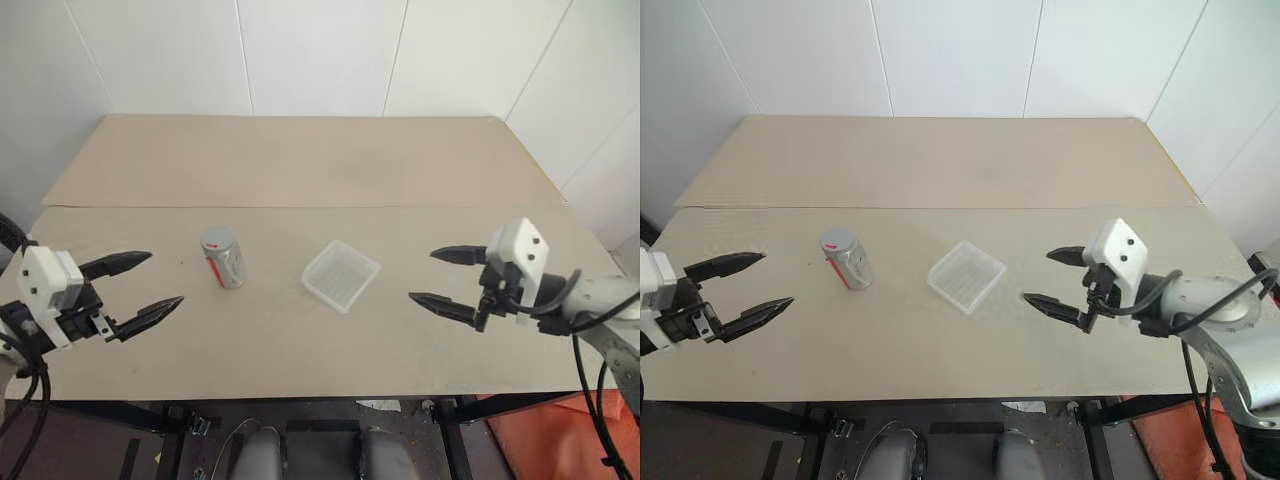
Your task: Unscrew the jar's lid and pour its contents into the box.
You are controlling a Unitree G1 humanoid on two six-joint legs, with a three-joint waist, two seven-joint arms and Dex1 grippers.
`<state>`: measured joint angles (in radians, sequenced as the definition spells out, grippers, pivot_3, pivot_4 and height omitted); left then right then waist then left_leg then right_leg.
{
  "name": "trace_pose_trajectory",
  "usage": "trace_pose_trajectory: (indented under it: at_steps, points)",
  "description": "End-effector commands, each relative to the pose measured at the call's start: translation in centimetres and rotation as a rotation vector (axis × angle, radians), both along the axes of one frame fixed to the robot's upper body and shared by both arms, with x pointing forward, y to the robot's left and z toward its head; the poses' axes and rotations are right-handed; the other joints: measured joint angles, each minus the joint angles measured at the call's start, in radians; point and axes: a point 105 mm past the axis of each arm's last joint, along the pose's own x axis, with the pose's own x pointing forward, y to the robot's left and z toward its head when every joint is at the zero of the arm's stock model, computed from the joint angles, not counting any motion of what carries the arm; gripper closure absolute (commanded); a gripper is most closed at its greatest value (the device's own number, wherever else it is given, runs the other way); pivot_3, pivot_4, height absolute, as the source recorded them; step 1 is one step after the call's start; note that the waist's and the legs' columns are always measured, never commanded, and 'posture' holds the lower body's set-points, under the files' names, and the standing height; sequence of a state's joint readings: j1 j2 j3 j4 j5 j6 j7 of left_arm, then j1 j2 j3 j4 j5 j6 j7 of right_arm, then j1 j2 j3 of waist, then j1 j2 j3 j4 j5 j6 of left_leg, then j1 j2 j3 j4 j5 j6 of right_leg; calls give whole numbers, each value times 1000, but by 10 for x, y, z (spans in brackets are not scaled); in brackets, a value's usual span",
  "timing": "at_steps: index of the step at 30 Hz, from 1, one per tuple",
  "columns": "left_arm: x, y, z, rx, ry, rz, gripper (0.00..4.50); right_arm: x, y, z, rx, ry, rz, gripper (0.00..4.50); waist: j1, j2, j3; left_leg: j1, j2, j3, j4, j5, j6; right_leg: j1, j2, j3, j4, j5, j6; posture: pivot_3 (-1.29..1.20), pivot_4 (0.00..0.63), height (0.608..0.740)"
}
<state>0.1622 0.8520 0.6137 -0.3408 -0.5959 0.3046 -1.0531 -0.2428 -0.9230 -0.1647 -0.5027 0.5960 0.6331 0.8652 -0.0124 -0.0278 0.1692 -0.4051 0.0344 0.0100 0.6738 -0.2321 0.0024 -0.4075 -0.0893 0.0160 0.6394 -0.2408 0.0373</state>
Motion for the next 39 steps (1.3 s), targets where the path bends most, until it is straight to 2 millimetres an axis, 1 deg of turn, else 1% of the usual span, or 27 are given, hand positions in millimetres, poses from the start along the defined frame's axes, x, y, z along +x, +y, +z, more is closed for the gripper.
trace_pose_trajectory:
  at_steps: [1,3,8,10,12,15,17,19,21,25,28,33,39]
  points:
    - [-8,-3,9,-1,-44,7,11,-1,2,1,-47,-15,55,0,2,0,0,0,0,0,0,0,0,0,0,0,0,0,0,0,150,740]
    - [-10,-2,7,2,-38,22,11,1,2,0,-54,-13,61,0,1,0,0,0,0,0,0,0,0,0,0,0,-1,0,0,0,150,740]
    - [-12,-3,9,-9,-48,41,11,4,-1,11,-18,-39,65,0,1,0,0,0,0,0,0,0,0,0,0,0,0,0,0,0,150,740]
    - [-12,-4,7,-14,-46,51,11,4,-2,12,-14,-45,63,0,1,0,0,0,0,0,0,0,0,0,0,0,0,0,0,0,150,740]
    - [-9,-7,-2,-15,-32,86,11,5,0,11,-16,-55,54,0,1,0,0,0,0,0,0,0,0,0,0,0,0,0,0,0,150,740]
    - [0,-15,-18,-16,-16,162,11,6,-2,8,-20,-63,47,0,2,0,0,0,0,0,0,0,0,0,0,0,0,0,0,0,150,740]
    - [7,-17,-28,-28,-6,232,11,10,-1,11,-17,-65,28,0,3,0,0,0,0,0,0,0,0,1,0,0,0,0,0,0,150,740]
    - [11,-24,-34,-78,-14,254,11,8,1,16,7,-47,61,0,2,0,0,0,-1,0,0,0,0,1,0,0,0,0,0,0,150,740]
    - [14,-30,-40,-93,-27,273,11,7,1,15,-15,-29,69,0,2,0,0,0,0,0,0,0,0,1,0,0,0,0,0,0,150,740]
    - [28,-33,-43,-144,-56,349,11,5,0,18,-29,-33,90,0,3,0,0,0,-1,-1,0,0,0,1,0,0,0,0,0,0,150,740]
    - [38,-42,-45,-173,-76,335,11,6,-1,20,-42,-52,89,0,5,0,0,0,-1,-1,0,0,0,1,0,0,0,0,0,0,150,740]
    - [64,-49,-51,-198,-85,345,11,8,-1,24,-57,-79,72,0,8,0,0,0,-1,-1,0,0,0,1,0,0,0,0,0,0,150,740]
    - [84,-50,-53,-223,-103,388,11,6,-3,29,-54,-109,59,0,8,0,0,0,-1,-1,0,0,0,1,0,0,0,0,0,0,150,740]
